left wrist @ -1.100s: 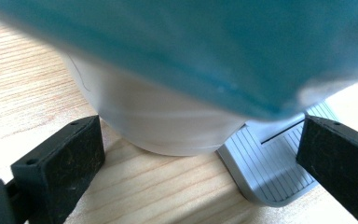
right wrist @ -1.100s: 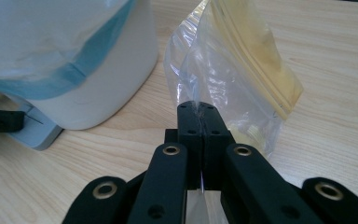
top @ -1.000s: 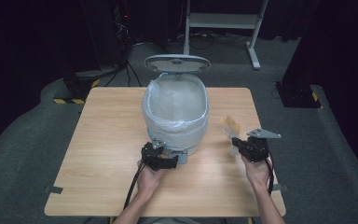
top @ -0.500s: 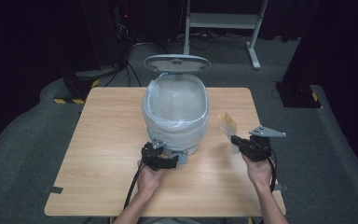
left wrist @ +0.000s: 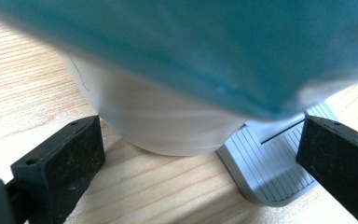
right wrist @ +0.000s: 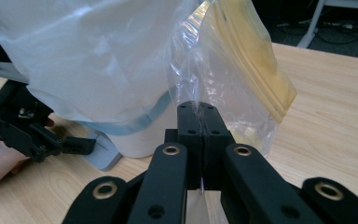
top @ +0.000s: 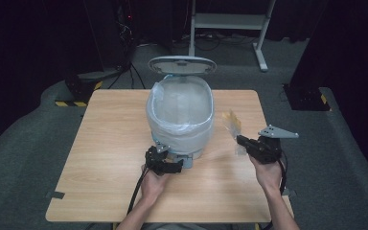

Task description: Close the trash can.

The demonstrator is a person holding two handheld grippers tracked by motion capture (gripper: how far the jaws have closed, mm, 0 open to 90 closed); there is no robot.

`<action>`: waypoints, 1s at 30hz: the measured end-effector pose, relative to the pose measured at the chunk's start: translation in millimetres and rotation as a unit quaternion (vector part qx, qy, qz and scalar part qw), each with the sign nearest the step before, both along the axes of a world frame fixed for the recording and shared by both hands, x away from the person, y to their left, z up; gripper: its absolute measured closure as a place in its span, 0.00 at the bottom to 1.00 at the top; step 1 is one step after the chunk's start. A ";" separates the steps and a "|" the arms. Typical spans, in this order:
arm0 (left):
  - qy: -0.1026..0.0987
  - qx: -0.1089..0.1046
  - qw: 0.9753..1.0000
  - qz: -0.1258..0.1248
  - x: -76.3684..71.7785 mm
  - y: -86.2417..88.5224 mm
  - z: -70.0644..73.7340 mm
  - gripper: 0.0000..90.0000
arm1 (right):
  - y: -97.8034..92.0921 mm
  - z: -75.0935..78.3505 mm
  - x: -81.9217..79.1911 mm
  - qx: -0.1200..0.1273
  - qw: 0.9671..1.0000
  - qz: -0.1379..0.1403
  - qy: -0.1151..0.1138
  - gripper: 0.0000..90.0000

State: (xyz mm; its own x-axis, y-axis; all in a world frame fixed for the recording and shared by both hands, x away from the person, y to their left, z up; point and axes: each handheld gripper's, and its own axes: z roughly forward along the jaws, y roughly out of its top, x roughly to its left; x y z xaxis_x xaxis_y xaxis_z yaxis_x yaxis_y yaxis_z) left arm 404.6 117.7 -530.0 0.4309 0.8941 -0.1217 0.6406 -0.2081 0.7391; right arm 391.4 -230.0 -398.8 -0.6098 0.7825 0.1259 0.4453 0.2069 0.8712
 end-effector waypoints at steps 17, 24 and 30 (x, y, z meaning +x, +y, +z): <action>0.000 0.000 1.000 0.000 0.0 0.1 0.0 0.01 | 5.3 35.0 -4.3 0.001 0.999 0.031 -0.019 0.99; 0.000 0.000 1.000 0.000 0.0 0.1 0.0 0.01 | 3.7 47.2 -6.1 0.020 0.999 0.043 -0.027 0.99; 0.000 0.000 1.000 0.000 0.0 0.1 0.0 0.01 | 3.1 57.6 -7.1 0.028 0.998 0.052 -0.034 0.99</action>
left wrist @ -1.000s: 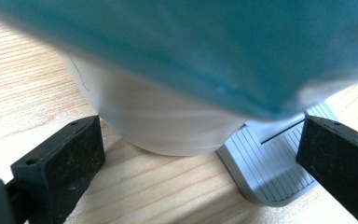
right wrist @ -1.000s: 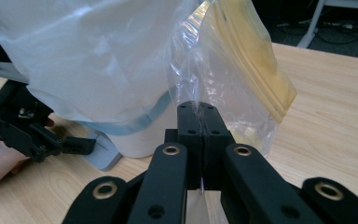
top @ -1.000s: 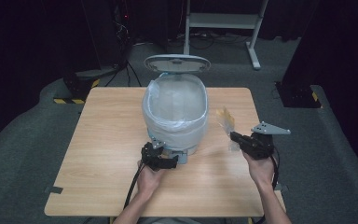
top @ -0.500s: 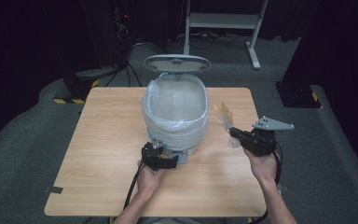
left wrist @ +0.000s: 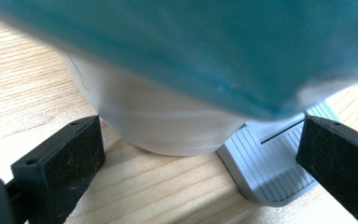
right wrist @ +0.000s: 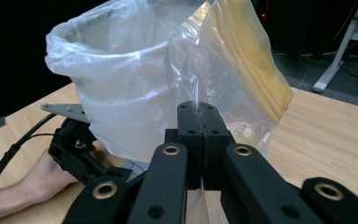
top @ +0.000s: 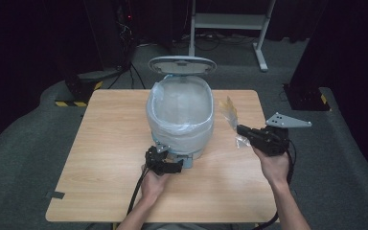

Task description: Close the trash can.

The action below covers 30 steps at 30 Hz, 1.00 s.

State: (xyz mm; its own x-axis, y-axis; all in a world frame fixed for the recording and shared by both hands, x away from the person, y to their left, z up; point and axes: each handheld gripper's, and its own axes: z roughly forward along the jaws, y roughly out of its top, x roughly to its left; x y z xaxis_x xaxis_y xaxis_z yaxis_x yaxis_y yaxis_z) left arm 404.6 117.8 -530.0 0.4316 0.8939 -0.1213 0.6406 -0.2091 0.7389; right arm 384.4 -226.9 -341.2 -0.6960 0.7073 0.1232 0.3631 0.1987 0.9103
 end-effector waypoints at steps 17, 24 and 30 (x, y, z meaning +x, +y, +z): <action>0.000 0.001 1.000 -0.001 0.1 0.1 0.0 0.01 | 9.3 18.0 0.0 0.003 1.000 0.028 -0.011 0.99; 0.000 0.001 1.000 -0.001 0.1 0.1 0.0 0.01 | 12.3 25.4 0.9 0.005 0.999 0.036 -0.016 0.99; -0.001 0.001 1.000 -0.001 0.1 0.1 0.0 0.01 | 17.8 31.7 2.7 0.003 0.999 0.044 -0.018 0.99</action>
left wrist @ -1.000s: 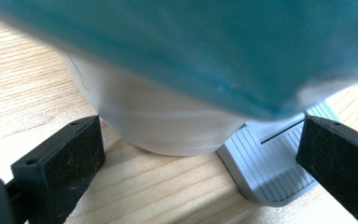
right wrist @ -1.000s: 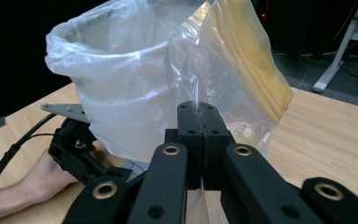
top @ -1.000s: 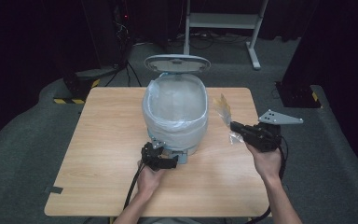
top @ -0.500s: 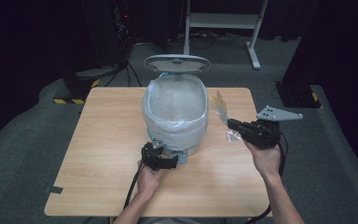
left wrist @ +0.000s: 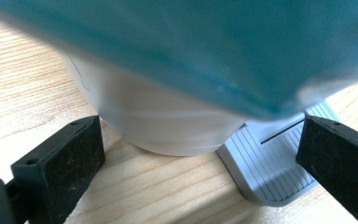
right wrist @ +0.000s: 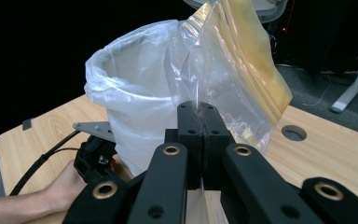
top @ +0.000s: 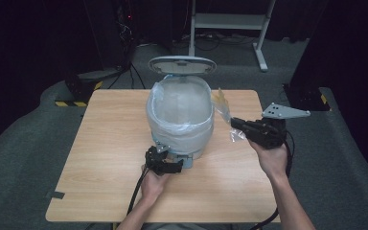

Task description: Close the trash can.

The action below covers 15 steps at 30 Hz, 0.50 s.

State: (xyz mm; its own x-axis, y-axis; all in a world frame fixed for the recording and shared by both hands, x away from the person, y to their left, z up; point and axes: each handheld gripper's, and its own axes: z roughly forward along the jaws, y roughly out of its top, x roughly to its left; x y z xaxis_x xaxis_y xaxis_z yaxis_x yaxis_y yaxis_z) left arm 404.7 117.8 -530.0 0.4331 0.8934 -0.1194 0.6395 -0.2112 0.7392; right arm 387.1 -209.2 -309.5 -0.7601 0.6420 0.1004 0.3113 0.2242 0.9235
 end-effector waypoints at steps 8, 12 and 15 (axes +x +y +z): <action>0.000 0.000 1.000 0.000 0.0 0.0 0.0 0.01 | 4.5 5.1 3.8 0.002 1.000 0.008 0.000 0.99; 0.000 0.000 1.000 0.000 0.0 0.0 0.0 0.01 | 6.0 7.2 4.0 -0.001 1.000 0.011 -0.001 0.99; 0.000 0.000 1.000 0.000 0.0 0.0 0.0 0.01 | 7.0 8.7 4.6 -0.001 1.000 0.013 -0.001 0.99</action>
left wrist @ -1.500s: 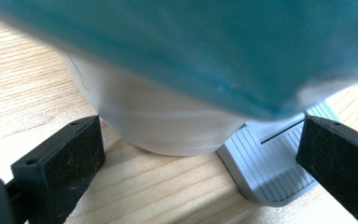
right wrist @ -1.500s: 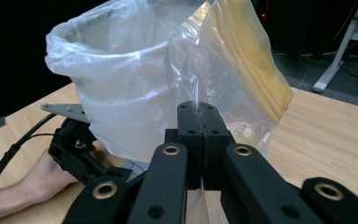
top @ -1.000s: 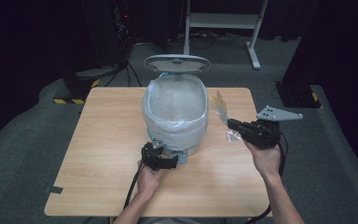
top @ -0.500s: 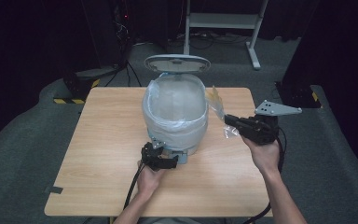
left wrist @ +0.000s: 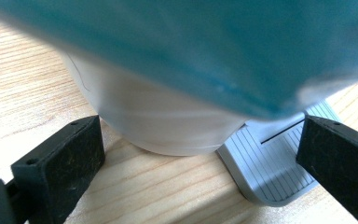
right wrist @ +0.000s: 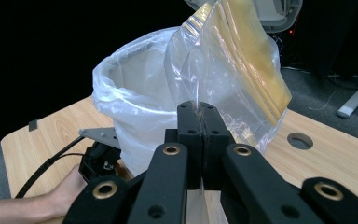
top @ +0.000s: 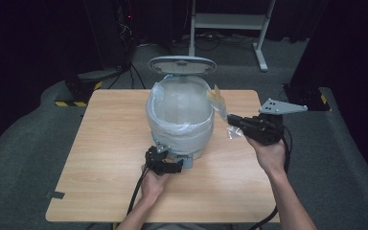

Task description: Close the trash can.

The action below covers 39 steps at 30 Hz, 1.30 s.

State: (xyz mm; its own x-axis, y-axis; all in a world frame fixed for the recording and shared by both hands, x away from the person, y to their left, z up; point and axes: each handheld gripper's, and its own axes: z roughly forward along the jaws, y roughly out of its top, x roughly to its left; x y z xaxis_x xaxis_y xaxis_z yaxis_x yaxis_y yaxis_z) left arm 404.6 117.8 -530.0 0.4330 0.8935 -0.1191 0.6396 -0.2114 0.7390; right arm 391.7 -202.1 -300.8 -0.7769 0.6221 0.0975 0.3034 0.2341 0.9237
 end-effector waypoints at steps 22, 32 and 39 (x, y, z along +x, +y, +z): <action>0.000 0.001 1.000 0.000 -0.1 -0.1 0.0 0.01 | 12.2 8.9 6.6 -0.004 1.000 0.012 -0.003 0.99; 0.000 0.001 1.000 0.001 -0.2 -0.1 0.0 0.01 | 19.6 14.2 10.4 -0.004 1.000 0.016 -0.005 0.99; 0.000 0.001 1.000 0.001 -0.2 -0.2 0.0 0.01 | 23.9 16.1 12.8 -0.006 1.000 0.020 -0.005 0.99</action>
State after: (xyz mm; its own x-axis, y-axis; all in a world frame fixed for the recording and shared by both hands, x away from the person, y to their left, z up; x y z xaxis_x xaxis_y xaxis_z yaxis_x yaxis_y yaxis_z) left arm 404.4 117.7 -530.0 0.4320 0.8942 -0.1178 0.6397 -0.2116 0.7389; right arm 404.5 -178.3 -284.7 -0.8017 0.5919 0.0834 0.2851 0.2559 0.9237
